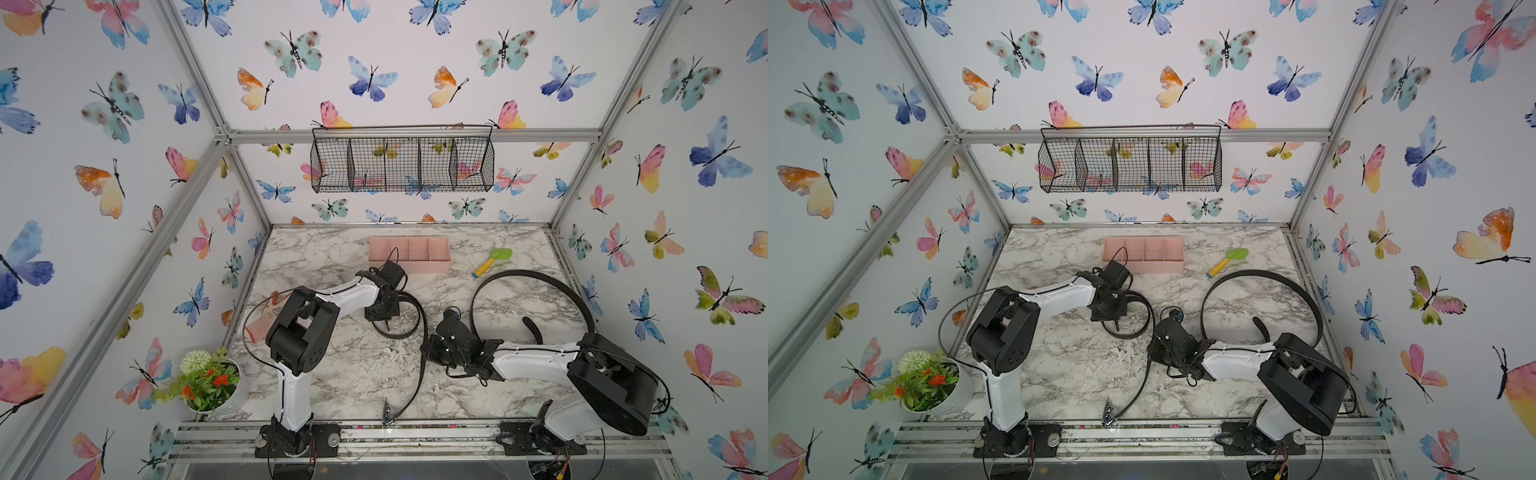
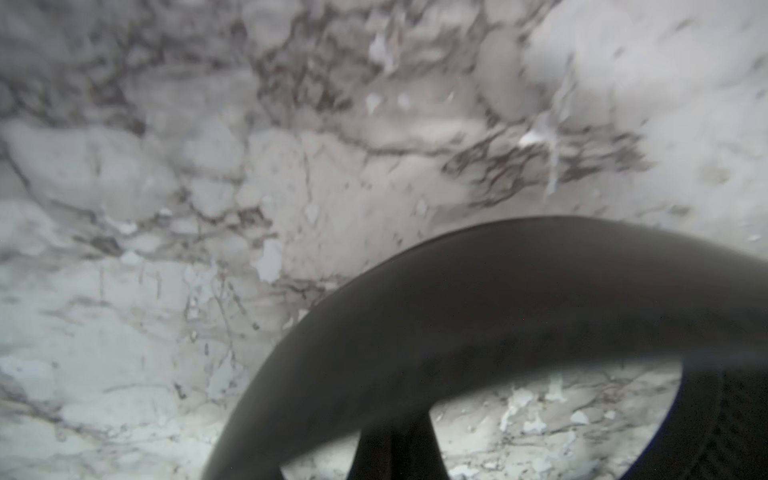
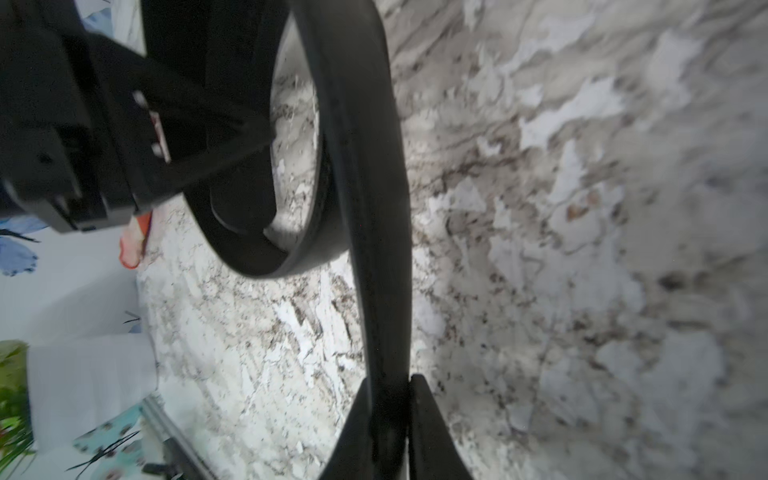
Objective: Place the belts into the storage roll
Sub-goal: Roll the belt at the center of the board.
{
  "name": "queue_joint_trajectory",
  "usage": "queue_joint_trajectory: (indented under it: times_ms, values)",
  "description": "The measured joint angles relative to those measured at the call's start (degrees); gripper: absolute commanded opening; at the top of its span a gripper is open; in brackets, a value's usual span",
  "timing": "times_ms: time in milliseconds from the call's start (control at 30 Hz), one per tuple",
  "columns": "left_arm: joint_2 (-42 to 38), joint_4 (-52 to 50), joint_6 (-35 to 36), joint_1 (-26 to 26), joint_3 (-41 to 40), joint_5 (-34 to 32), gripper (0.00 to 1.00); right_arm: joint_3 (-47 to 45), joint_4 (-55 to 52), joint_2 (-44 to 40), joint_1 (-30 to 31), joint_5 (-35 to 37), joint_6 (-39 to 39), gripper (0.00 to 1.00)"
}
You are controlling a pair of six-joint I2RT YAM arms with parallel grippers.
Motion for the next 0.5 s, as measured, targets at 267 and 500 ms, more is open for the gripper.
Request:
queue_joint_trajectory:
  times_ms: [267,500]
  values:
    - [-2.36,-1.18,-6.43,-0.24,-2.73,-0.74,0.00,1.25,-1.86,0.76,-0.07,3.76,-1.79,0.19]
    - [-2.34,-0.11,-15.69,-0.39,-2.14,1.81,0.00,-0.33,0.87,1.55,-0.07,2.97,3.30,0.25]
